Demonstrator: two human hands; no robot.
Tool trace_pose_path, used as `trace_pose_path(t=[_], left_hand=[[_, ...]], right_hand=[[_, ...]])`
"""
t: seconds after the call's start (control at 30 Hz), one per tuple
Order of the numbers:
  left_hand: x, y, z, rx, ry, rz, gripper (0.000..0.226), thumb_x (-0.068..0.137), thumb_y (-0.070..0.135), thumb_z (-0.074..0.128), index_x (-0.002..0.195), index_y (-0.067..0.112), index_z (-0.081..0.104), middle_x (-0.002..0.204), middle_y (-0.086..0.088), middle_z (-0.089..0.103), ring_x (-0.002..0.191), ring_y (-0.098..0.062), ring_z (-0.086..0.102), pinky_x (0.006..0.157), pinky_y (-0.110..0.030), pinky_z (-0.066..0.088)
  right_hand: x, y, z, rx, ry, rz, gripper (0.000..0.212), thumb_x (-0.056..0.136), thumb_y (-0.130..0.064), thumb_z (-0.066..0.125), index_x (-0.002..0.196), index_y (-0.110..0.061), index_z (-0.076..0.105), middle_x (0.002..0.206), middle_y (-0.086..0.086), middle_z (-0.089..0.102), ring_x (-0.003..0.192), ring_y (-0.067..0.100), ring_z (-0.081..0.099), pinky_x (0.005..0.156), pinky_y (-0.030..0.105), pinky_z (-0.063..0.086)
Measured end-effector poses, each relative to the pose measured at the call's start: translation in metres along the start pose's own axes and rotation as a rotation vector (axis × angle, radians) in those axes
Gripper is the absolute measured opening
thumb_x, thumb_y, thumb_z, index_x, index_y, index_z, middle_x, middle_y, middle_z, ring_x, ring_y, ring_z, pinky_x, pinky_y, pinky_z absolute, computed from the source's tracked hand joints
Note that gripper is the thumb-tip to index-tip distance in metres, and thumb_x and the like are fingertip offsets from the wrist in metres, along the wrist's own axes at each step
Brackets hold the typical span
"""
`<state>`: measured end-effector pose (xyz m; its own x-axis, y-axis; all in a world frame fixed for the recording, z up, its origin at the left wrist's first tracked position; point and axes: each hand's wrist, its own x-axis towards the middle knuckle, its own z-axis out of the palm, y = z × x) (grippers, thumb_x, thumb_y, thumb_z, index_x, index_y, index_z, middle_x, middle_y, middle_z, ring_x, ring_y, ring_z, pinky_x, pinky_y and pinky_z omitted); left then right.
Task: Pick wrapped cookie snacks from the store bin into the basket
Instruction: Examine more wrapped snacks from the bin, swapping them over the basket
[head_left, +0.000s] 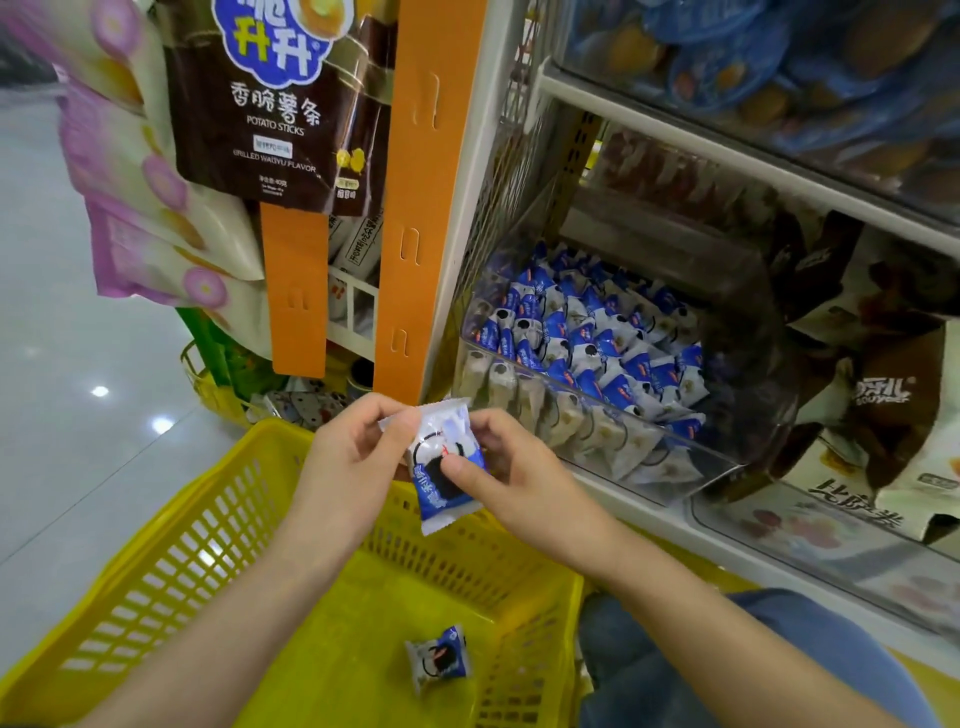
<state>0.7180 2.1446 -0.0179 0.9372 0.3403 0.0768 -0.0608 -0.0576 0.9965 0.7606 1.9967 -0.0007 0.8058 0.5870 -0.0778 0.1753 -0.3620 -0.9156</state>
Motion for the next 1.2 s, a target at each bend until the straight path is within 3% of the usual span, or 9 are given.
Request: trace_pose_path(t=[0.13, 0.23, 0.3, 0.4, 0.67, 0.87, 0.97, 1.07, 1.2], left_hand=[[-0.003, 0.0, 0.002, 0.091, -0.08, 0.04, 0.021, 0.092, 0.023, 0.053, 0.072, 0.021, 0.059, 0.072, -0.023, 0.059, 0.069, -0.041, 0.055, 0.065, -0.052, 0.047], [-0.004, -0.002, 0.004, 0.156, -0.096, 0.054, 0.024, 0.092, 0.025, 0.053, 0.068, 0.025, 0.056, 0.06, -0.01, 0.055, 0.059, -0.025, 0.05, 0.057, -0.043, 0.043], [-0.004, -0.002, 0.006, 0.182, -0.109, 0.069, 0.023, 0.093, 0.021, 0.053, 0.07, 0.022, 0.056, 0.051, 0.006, 0.052, 0.05, -0.001, 0.046, 0.048, -0.019, 0.037], [-0.001, -0.002, 0.009, 0.176, -0.118, 0.045, 0.023, 0.093, 0.017, 0.052, 0.071, 0.015, 0.055, 0.046, 0.014, 0.05, 0.045, 0.003, 0.045, 0.043, -0.007, 0.032], [0.007, -0.007, 0.01, -0.022, -0.023, -0.173, 0.016, 0.091, 0.024, 0.056, 0.079, 0.02, 0.066, 0.075, 0.002, 0.066, 0.073, -0.01, 0.065, 0.06, -0.02, 0.052], [0.012, -0.002, 0.008, -0.279, -0.23, -0.618, 0.06, 0.093, 0.055, 0.031, 0.09, 0.007, 0.067, 0.079, -0.011, 0.073, 0.072, -0.024, 0.071, 0.054, -0.025, 0.056], [0.012, 0.0, 0.007, -0.503, -0.177, -0.562, 0.042, 0.09, 0.044, 0.047, 0.097, 0.008, 0.068, 0.086, -0.011, 0.074, 0.076, -0.019, 0.071, 0.058, -0.025, 0.056], [0.012, 0.001, 0.008, -0.386, -0.087, -0.437, 0.019, 0.091, 0.022, 0.054, 0.088, 0.014, 0.071, 0.078, -0.003, 0.074, 0.069, -0.01, 0.069, 0.062, -0.027, 0.052], [0.008, 0.0, 0.01, -0.257, -0.077, -0.365, 0.022, 0.091, 0.02, 0.053, 0.085, 0.026, 0.073, 0.088, -0.004, 0.074, 0.088, -0.02, 0.07, 0.091, -0.047, 0.048]], right_hand=[[0.002, -0.001, 0.0, -0.046, 0.12, -0.087, 0.014, 0.091, -0.027, 0.057, 0.099, -0.016, 0.059, 0.091, 0.006, 0.067, 0.087, 0.023, 0.064, 0.079, 0.049, 0.052], [0.004, -0.001, -0.001, -0.057, 0.169, -0.116, 0.006, 0.088, -0.021, 0.061, 0.089, -0.015, 0.063, 0.083, 0.002, 0.067, 0.078, 0.021, 0.063, 0.072, 0.046, 0.052], [0.004, 0.0, -0.001, -0.08, 0.186, -0.149, 0.003, 0.088, -0.019, 0.062, 0.087, -0.017, 0.064, 0.08, -0.004, 0.065, 0.073, 0.011, 0.06, 0.067, 0.034, 0.052], [0.005, 0.001, -0.001, -0.15, 0.234, -0.2, 0.01, 0.087, -0.024, 0.063, 0.085, -0.015, 0.066, 0.076, -0.009, 0.063, 0.071, 0.001, 0.058, 0.064, 0.018, 0.045], [0.006, 0.001, -0.01, -0.479, 0.433, -0.371, 0.009, 0.087, -0.021, 0.062, 0.091, -0.015, 0.068, 0.086, -0.007, 0.062, 0.078, 0.003, 0.058, 0.067, 0.022, 0.051], [0.006, 0.003, -0.014, -0.367, 0.393, -0.451, 0.005, 0.086, -0.011, 0.063, 0.09, -0.01, 0.065, 0.092, 0.0, 0.063, 0.087, 0.004, 0.058, 0.08, 0.017, 0.048], [0.002, 0.006, -0.01, -0.523, 0.262, -0.56, 0.012, 0.086, -0.017, 0.061, 0.087, -0.007, 0.067, 0.1, 0.005, 0.063, 0.098, 0.01, 0.054, 0.084, 0.026, 0.046], [0.0, 0.007, -0.006, -0.636, 0.164, -0.614, 0.015, 0.087, -0.021, 0.058, 0.09, -0.009, 0.066, 0.103, 0.003, 0.061, 0.1, 0.011, 0.051, 0.082, 0.023, 0.044], [0.001, 0.004, -0.002, -0.325, 0.317, -0.322, 0.019, 0.092, -0.025, 0.053, 0.108, -0.016, 0.056, 0.102, -0.007, 0.057, 0.095, -0.002, 0.054, 0.079, 0.011, 0.045]])
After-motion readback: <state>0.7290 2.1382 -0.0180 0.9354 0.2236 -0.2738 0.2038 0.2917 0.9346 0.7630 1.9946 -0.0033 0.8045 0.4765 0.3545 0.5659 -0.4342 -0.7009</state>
